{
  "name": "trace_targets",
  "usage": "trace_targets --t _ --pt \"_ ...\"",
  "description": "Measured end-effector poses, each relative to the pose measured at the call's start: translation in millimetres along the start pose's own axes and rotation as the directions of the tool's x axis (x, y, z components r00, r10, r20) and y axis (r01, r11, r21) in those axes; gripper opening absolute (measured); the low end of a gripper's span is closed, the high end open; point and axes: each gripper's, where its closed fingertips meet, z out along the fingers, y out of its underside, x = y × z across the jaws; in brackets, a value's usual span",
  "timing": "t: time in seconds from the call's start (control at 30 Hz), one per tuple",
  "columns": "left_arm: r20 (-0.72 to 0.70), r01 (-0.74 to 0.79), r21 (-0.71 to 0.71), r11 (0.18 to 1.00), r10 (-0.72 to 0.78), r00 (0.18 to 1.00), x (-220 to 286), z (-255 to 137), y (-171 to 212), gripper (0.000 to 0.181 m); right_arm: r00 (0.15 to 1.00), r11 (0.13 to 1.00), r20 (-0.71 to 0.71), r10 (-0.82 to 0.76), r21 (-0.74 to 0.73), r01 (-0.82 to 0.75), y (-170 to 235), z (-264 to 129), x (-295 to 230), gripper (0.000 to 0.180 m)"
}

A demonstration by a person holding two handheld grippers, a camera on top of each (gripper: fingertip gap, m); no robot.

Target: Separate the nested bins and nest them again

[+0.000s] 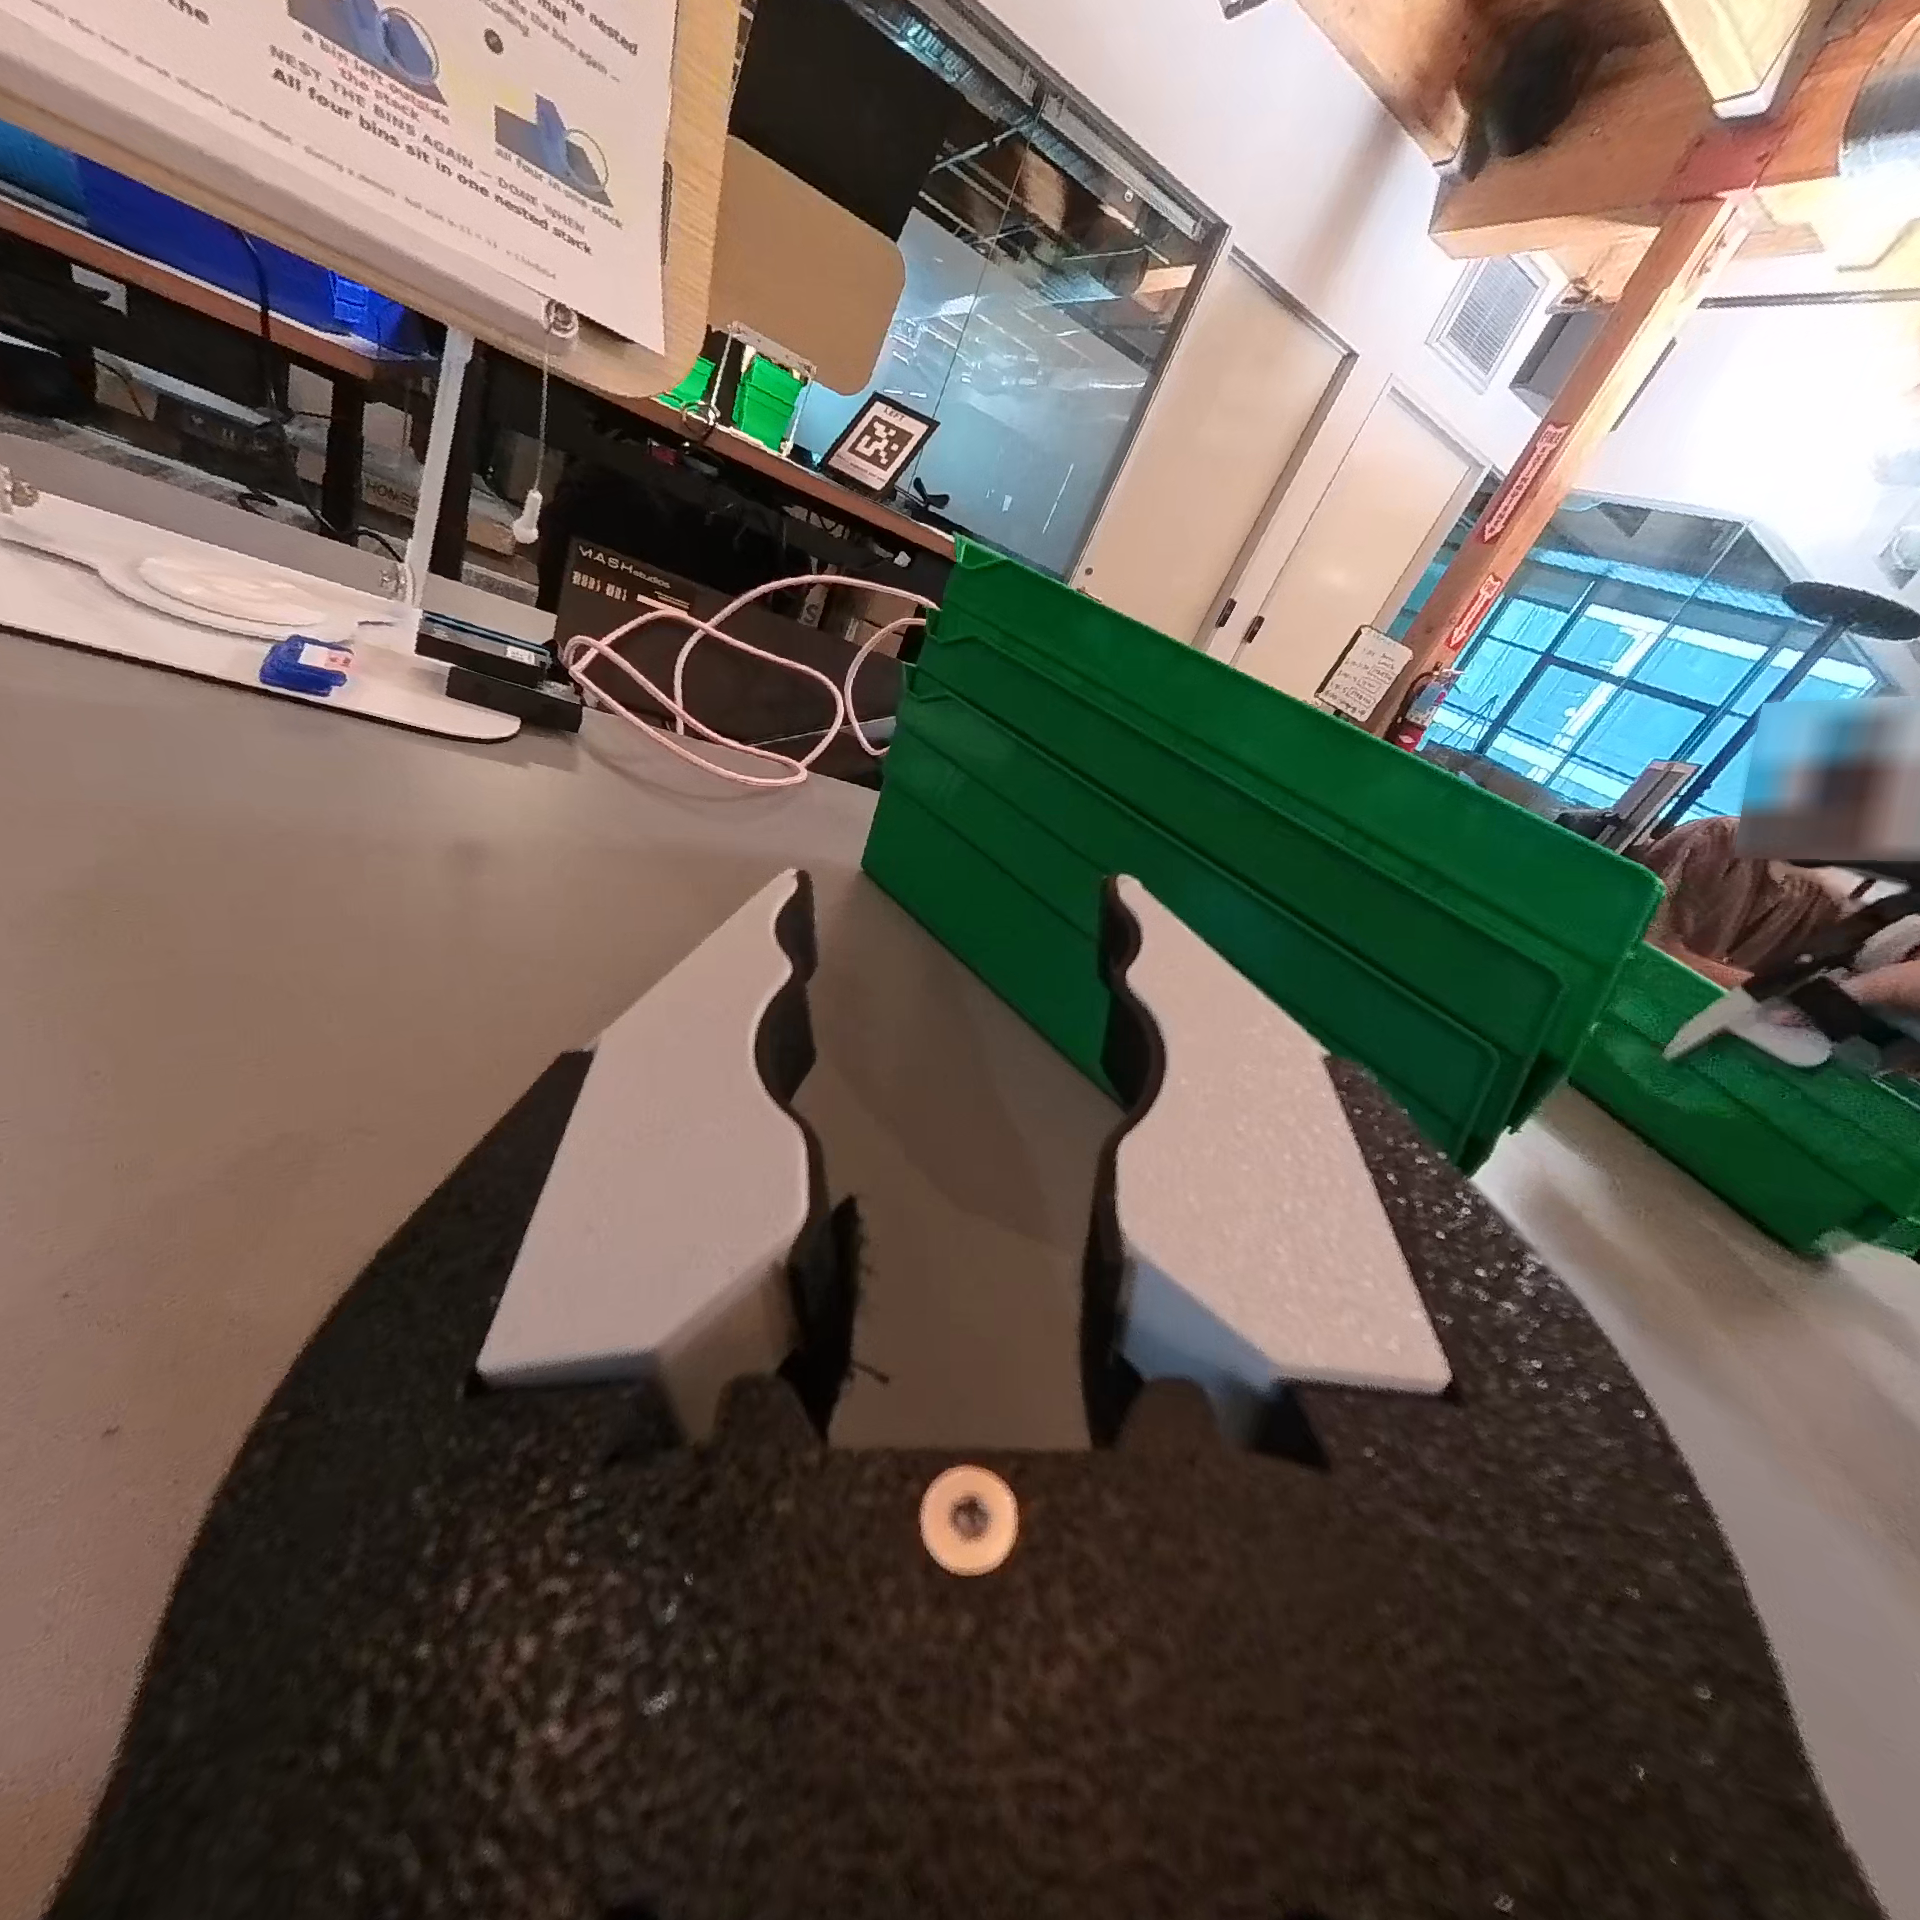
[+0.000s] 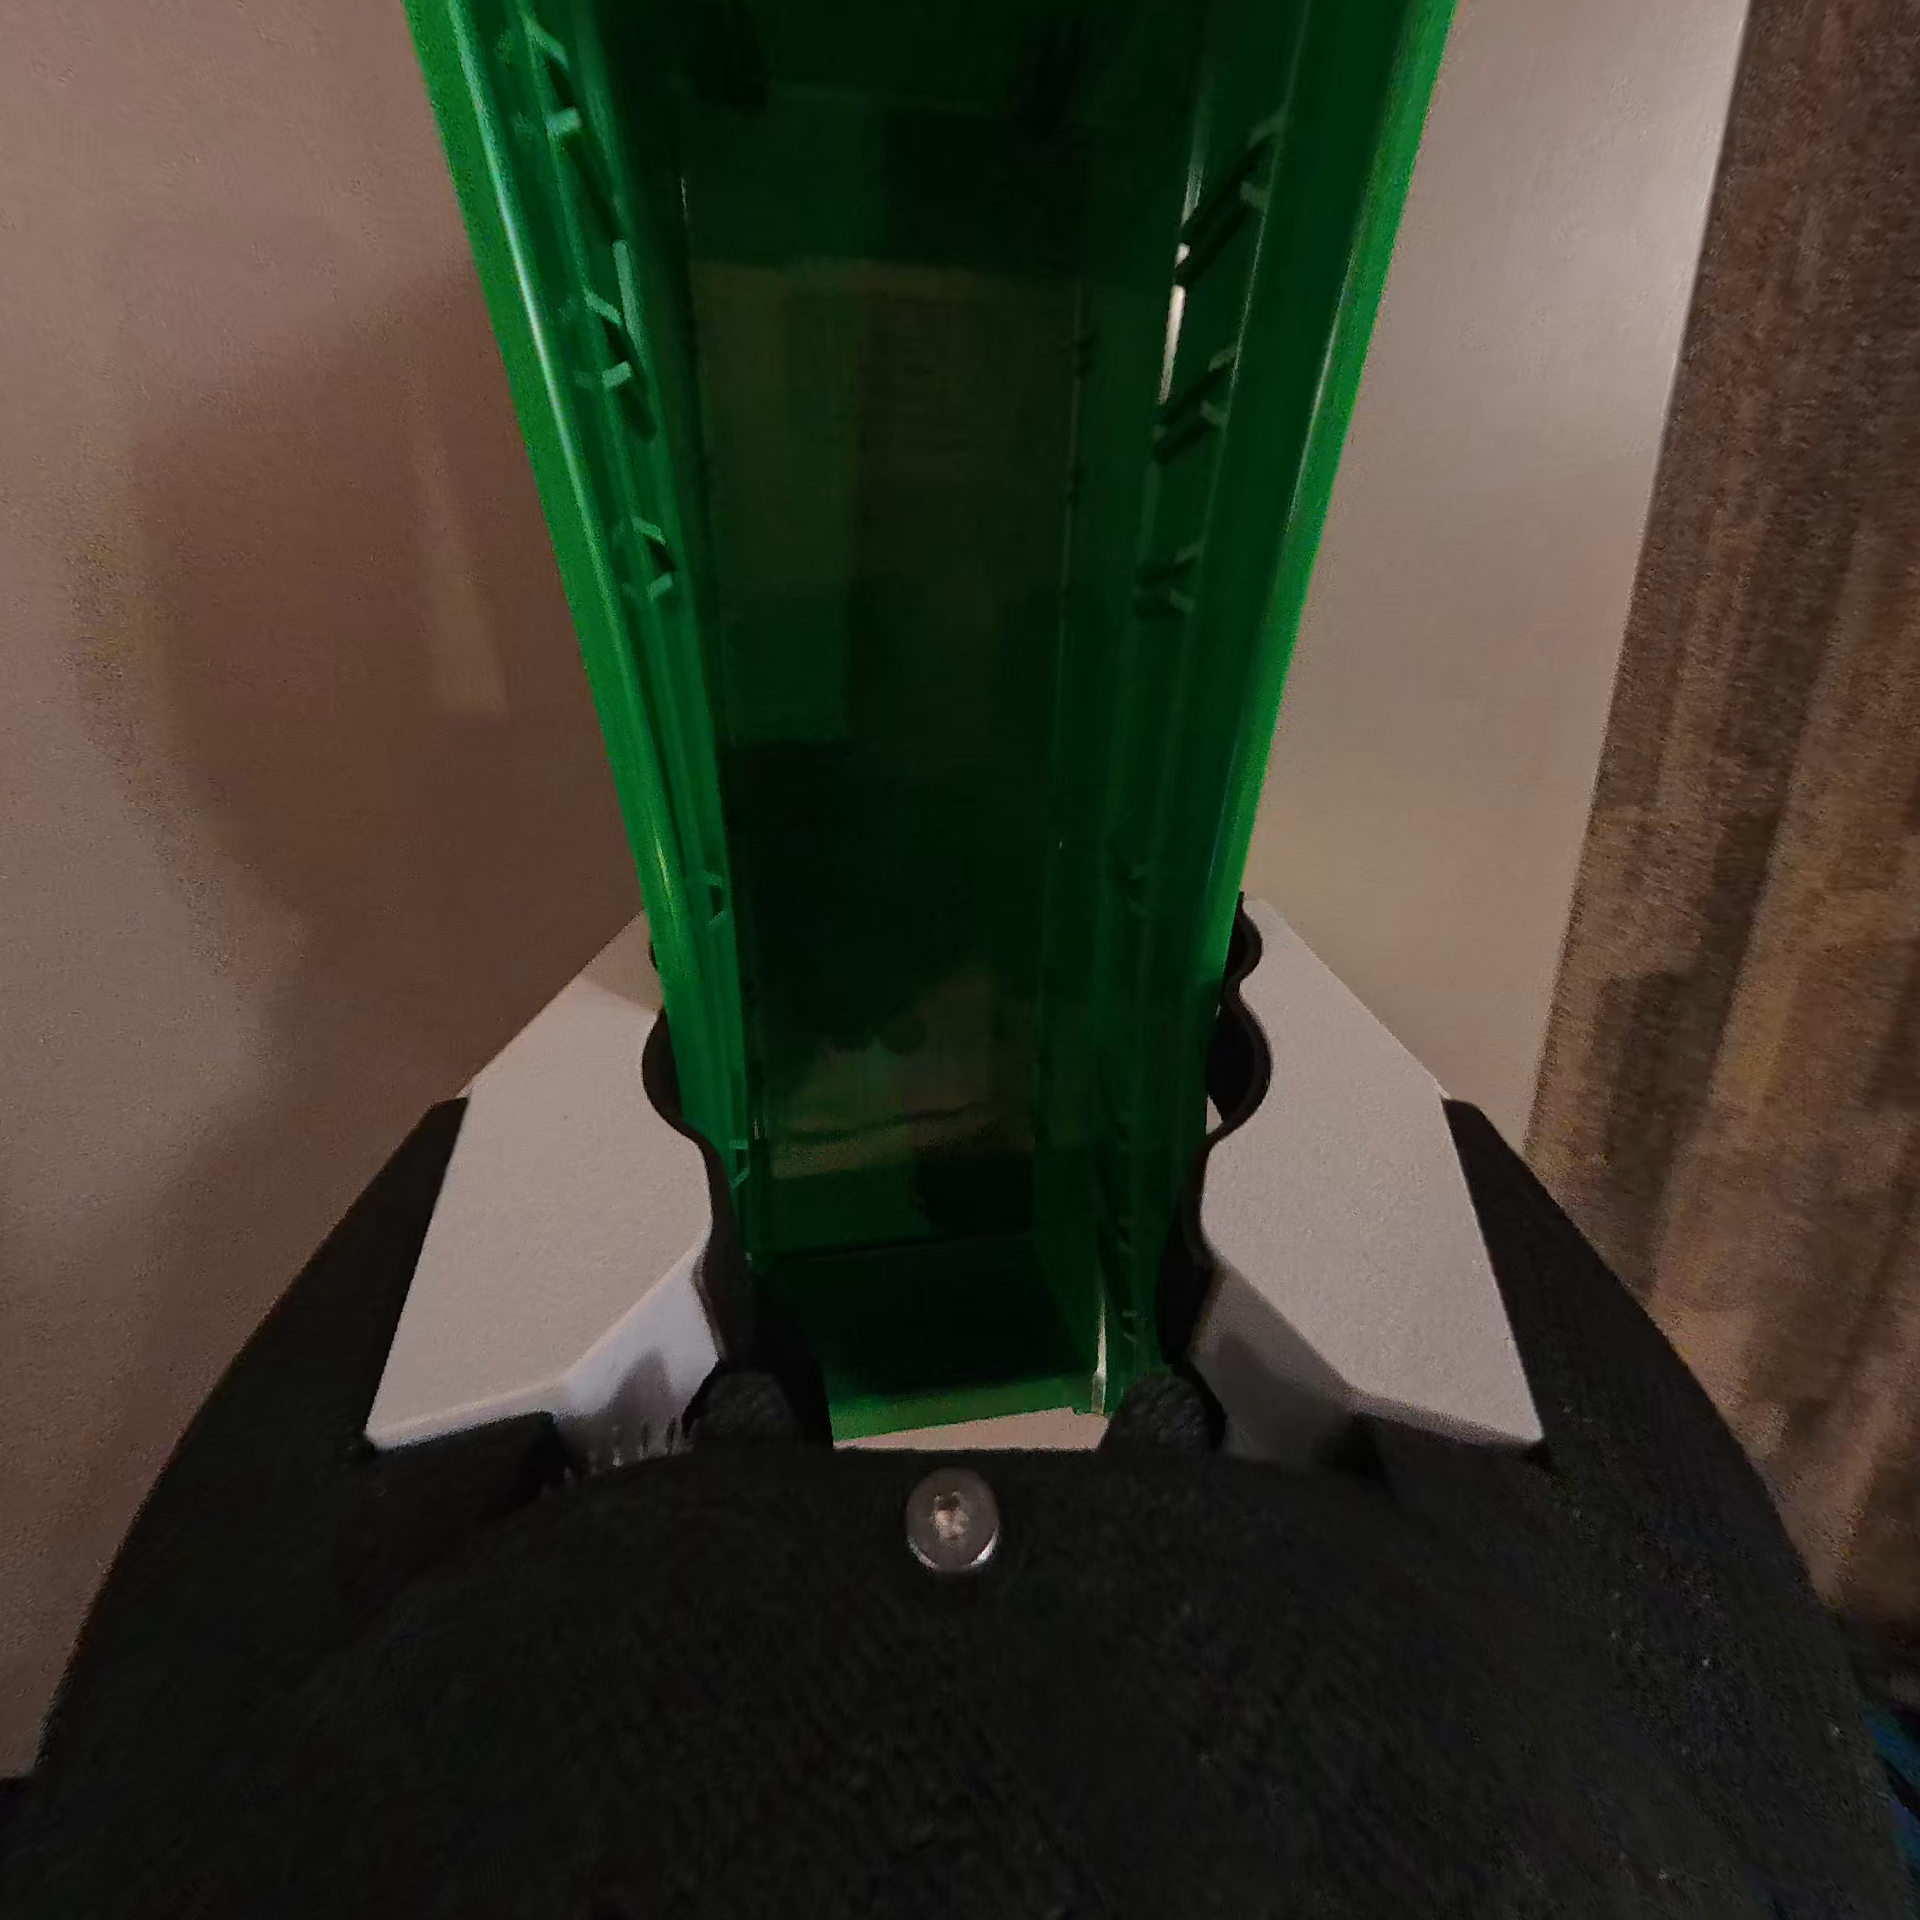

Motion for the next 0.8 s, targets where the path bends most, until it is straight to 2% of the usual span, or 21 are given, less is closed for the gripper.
trace_targets --t 0.13,0.27,0.4,0.5,0.63,0.8 --pt "-0.005 0.019 0.007 1.000 -0.019 1.000 -0.6 -0.8 -1.1 0.052 0.995 0.994 0.101 0.002 0.109 -0.013 -21.7 -41.6 -30.7 0.098" --pt "-0.012 0.040 0.013 0.999 -0.040 0.999 -0.9 -0.9 -1.7 0.051 0.987 0.976 0.128 -0.100 0.205 0.072 -44.1 -107.0 -86.2 0.100" --pt "-0.031 0.084 0.027 0.996 -0.083 0.996 0.4 -3.5 -2.3 0.051 0.950 0.939 0.218 -0.223 0.310 0.149 -62.3 -172.2 -182.5 0.105" --pt "-0.040 0.106 0.036 0.994 -0.105 0.994 -0.1 -4.2 -4.0 0.050 0.898 0.918 0.318 -0.304 0.348 0.188 -64.5 -206.9 -269.0 0.105" --pt "-0.071 0.138 0.047 0.989 -0.135 0.988 2.9 -3.7 -6.4 0.050 0.845 0.892 0.346 -0.407 0.350 0.286 -58.2 -231.9 -370.6 0.106" --pt "-0.079 0.147 0.059 0.987 -0.142 0.987 3.2 -5.5 -8.8 0.050 0.856 0.900 0.291 -0.428 0.224 0.374 -46.3 -214.8 -458.5 0.108"
